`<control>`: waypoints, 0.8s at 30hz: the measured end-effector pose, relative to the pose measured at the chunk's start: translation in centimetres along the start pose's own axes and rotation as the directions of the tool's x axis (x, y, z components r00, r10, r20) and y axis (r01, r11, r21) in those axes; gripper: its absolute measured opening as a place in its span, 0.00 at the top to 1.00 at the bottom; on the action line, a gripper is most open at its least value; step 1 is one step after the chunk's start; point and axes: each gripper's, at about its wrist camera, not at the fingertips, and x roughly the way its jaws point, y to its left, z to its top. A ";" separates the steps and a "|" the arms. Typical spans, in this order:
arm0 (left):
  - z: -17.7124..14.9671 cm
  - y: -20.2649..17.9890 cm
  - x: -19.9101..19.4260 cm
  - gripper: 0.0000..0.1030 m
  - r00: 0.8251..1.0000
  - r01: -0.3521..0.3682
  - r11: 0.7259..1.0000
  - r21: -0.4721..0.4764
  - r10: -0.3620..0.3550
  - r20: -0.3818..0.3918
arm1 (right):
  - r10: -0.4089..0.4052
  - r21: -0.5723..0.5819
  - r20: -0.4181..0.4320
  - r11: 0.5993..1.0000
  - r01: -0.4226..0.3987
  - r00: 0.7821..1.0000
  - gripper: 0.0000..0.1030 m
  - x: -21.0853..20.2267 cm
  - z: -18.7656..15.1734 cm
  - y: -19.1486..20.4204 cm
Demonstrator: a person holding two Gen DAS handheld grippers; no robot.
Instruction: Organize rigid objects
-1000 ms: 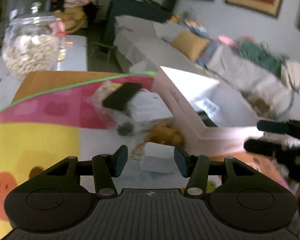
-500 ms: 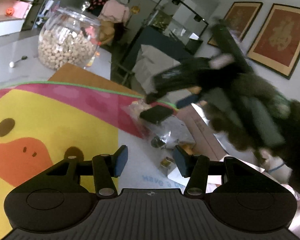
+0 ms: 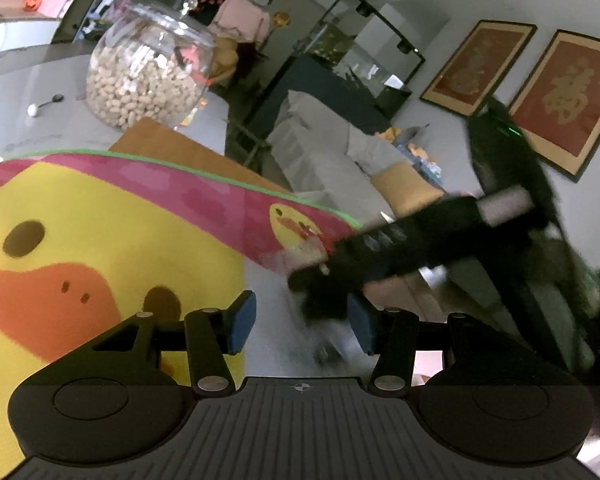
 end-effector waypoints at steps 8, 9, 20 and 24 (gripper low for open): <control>-0.8 0.9 -1.7 0.48 0.999 -0.030 0.999 -0.034 0.030 -0.018 | -0.012 -0.179 0.194 0.983 0.047 0.981 0.37 -5.1 -9.0 4.2; -0.9 1.1 -1.8 0.48 0.999 -0.035 0.998 -0.044 0.034 -0.021 | -0.041 -0.200 0.236 0.976 0.090 0.971 0.34 -5.7 -10.2 4.8; -2.8 -3.1 -2.8 0.48 0.996 -0.029 0.998 0.064 0.034 -0.086 | -0.144 -0.055 0.343 0.983 0.173 0.928 0.31 -7.4 -20.0 1.8; -5.0 -6.4 -2.6 0.48 0.990 0.007 0.988 0.155 0.015 -0.140 | -0.282 0.041 0.372 0.957 0.288 0.884 0.31 -8.2 -22.8 -0.2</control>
